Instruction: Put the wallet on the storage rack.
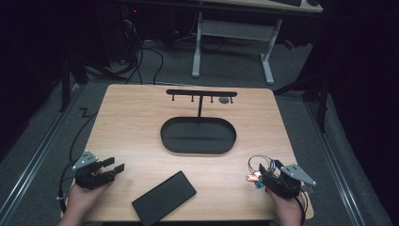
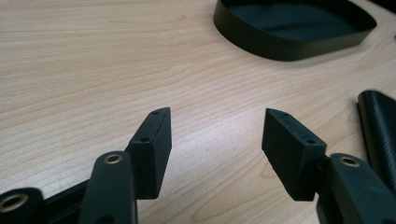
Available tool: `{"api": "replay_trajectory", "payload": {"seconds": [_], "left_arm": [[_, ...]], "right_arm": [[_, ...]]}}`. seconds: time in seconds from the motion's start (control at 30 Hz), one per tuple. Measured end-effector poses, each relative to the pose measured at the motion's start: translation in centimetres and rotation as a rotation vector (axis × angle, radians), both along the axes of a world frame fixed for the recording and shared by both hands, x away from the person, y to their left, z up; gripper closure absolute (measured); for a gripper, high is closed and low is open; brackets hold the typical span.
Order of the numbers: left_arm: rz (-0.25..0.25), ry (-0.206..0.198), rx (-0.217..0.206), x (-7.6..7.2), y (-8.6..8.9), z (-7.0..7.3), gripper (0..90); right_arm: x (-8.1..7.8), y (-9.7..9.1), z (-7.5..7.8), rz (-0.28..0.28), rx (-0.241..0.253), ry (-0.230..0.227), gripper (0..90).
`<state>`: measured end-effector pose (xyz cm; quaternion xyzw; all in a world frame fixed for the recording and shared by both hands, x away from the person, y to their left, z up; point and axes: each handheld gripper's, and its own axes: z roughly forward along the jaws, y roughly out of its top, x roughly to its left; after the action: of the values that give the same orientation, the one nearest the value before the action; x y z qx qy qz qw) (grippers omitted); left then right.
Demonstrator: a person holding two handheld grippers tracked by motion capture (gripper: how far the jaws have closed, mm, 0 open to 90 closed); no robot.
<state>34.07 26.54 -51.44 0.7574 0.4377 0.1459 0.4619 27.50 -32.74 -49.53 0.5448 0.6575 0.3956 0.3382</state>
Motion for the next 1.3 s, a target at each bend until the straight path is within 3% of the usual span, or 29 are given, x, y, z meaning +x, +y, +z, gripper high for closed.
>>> {"api": "replay_trajectory", "payload": {"seconds": [0.27,0.8,1.07,1.3], "left_arm": [[0.008,-0.024,0.011,-0.1,-0.2,0.1,41.4],[-0.003,-0.006,-0.003,-0.1,-0.4,0.0,39.7],[-0.046,-0.015,-0.019,-0.5,-1.1,0.0,39.5],[-0.137,-0.002,-0.020,-1.6,-3.3,-0.2,40.1]], "right_arm": [[0.1,0.3,0.0,-0.002,-0.001,-0.011,32.1],[0.4,0.3,-0.3,0.003,-0.004,0.004,32.4],[0.6,0.3,-0.5,0.013,-0.003,0.021,32.6],[0.6,0.5,-0.6,0.022,-0.001,0.029,32.7]]}}
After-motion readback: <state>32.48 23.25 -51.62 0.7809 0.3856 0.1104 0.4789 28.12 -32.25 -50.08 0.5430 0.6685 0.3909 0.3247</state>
